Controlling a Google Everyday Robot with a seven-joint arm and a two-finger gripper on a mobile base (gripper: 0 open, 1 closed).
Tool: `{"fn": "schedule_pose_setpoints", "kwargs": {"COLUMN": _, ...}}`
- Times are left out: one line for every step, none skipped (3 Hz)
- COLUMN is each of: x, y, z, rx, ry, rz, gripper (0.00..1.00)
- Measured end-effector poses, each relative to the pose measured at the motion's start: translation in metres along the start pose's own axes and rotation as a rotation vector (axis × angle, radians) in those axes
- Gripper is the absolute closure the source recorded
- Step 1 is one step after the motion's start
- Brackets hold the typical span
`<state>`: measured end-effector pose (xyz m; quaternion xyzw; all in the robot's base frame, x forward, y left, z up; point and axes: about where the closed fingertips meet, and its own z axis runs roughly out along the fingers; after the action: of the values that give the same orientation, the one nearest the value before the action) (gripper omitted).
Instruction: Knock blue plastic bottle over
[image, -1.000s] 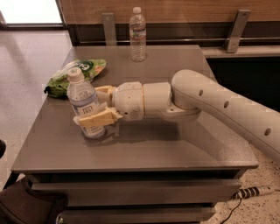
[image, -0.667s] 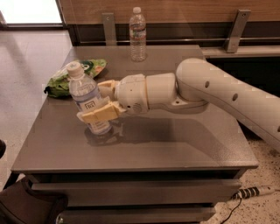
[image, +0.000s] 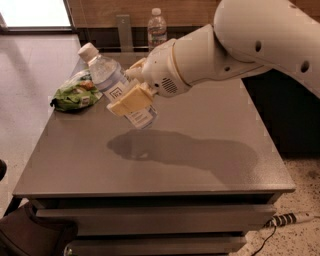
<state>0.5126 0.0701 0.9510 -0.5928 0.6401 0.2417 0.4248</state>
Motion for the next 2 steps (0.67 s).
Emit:
{"fn": "schedule_pose_setpoints", "kwargs": {"x": -0.003, "y": -0.002, "z": -0.002, "rx": 0.071, "ry": 0.153, "rz": -0.029, "gripper": 1.0}}
{"fn": "schedule_pose_setpoints", "kwargs": {"x": 0.005, "y": 0.008, "z": 0.01, "rx": 0.135, "ry": 0.276, "rz": -0.045, "gripper": 1.0}}
